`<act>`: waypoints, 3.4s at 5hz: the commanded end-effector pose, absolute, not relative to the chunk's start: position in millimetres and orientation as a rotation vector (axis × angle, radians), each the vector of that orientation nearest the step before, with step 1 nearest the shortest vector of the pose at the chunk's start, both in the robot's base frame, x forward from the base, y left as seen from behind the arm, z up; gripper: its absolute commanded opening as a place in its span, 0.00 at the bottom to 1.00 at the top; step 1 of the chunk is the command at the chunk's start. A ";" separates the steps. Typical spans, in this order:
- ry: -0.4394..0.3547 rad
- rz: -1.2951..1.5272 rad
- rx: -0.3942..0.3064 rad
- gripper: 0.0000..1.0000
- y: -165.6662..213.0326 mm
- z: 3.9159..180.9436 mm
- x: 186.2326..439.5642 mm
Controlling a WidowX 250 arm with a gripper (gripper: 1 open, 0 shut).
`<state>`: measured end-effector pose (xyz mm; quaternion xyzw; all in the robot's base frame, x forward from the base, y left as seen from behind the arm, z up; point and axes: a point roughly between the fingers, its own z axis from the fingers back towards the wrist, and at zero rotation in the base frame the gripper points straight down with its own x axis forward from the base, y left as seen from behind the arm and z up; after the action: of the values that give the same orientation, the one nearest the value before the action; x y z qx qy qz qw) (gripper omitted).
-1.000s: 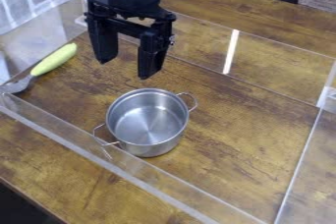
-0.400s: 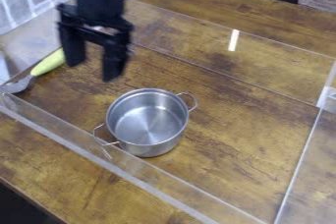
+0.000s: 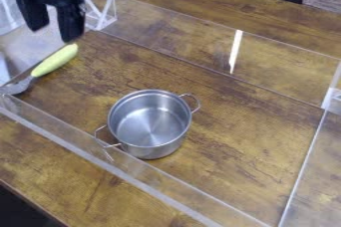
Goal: Move the green spoon to the right
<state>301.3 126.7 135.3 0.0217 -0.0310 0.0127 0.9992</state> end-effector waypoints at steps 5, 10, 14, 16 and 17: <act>-0.210 -0.143 0.053 1.00 161.2 89.6 337.1; -0.261 -0.102 0.065 1.00 193.2 60.6 357.9; -0.288 -0.186 -0.003 1.00 200.1 63.2 369.3; -0.286 -0.143 0.001 0.00 195.7 98.7 357.8; -0.286 -0.115 0.029 0.00 176.6 140.6 356.5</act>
<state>348.8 177.3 101.3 -0.0174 -0.0972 -0.0494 0.9939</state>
